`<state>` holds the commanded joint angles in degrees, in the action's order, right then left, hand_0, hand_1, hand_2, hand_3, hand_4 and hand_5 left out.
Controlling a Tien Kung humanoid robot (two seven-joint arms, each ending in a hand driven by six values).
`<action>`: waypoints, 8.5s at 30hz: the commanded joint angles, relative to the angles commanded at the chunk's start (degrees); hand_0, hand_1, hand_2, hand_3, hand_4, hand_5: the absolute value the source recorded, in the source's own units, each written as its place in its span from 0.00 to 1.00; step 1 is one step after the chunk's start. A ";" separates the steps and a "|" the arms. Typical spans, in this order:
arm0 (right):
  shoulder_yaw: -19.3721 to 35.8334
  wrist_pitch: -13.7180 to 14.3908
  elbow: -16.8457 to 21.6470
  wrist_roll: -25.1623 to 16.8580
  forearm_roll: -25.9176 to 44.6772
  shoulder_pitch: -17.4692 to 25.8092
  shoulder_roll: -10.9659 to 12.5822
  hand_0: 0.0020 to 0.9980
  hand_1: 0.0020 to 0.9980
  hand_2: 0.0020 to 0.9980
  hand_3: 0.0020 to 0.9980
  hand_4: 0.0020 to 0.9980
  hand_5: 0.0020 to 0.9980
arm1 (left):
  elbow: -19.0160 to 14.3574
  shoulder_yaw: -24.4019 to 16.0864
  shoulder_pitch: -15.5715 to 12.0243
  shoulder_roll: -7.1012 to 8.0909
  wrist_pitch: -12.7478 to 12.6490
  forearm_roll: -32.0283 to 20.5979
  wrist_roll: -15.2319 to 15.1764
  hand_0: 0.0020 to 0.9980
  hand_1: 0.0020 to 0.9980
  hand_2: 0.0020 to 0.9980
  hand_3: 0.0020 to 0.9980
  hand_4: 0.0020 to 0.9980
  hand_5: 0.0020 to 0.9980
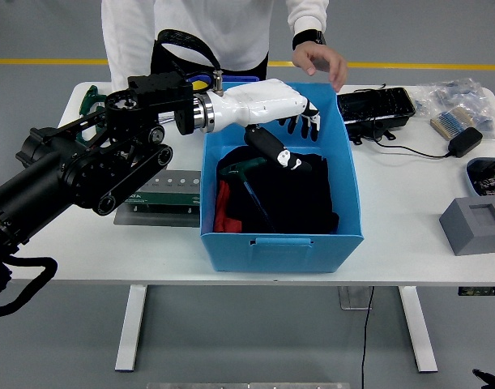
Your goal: Lift tool from toolbox,place it in box,lift tool from toolbox,place it in box
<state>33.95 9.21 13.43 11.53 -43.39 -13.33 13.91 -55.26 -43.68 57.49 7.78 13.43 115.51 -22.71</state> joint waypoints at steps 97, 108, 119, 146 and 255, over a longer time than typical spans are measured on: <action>-0.66 0.48 -0.17 -0.51 1.27 0.52 -0.53 0.62 0.60 0.67 0.54 0.78 0.66 | 13.81 21.62 -0.26 18.20 -12.05 12.14 -1.87 0.64 0.39 0.32 0.27 0.87 0.70; -1.14 0.54 -0.18 -0.67 2.13 0.33 -0.45 0.62 0.60 0.67 0.54 0.78 0.66 | 15.22 23.26 0.64 17.86 -13.91 11.25 -2.68 0.61 0.26 0.23 0.19 0.87 0.70; -1.44 0.56 -0.20 -0.81 2.59 0.14 -0.36 0.62 0.60 0.67 0.54 0.78 0.66 | 15.47 23.24 0.97 18.08 -17.32 11.19 -3.57 0.49 0.15 0.14 0.12 0.83 0.53; -1.32 0.50 -0.29 -0.86 2.48 -0.11 -0.28 0.62 0.60 0.67 0.54 0.78 0.66 | 15.35 19.49 1.20 18.42 -26.58 6.50 -9.12 0.10 0.00 0.04 0.04 0.89 0.41; -0.35 0.01 0.16 -0.09 -0.13 -0.82 0.15 0.62 0.60 0.67 0.54 0.78 0.66 | 10.74 -0.46 -0.69 -5.62 -18.98 -12.37 -4.38 0.52 0.62 0.72 0.65 0.91 0.62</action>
<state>33.60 9.22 13.58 11.45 -43.51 -14.15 14.06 -44.52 -44.14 56.80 2.16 -5.55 103.14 -27.08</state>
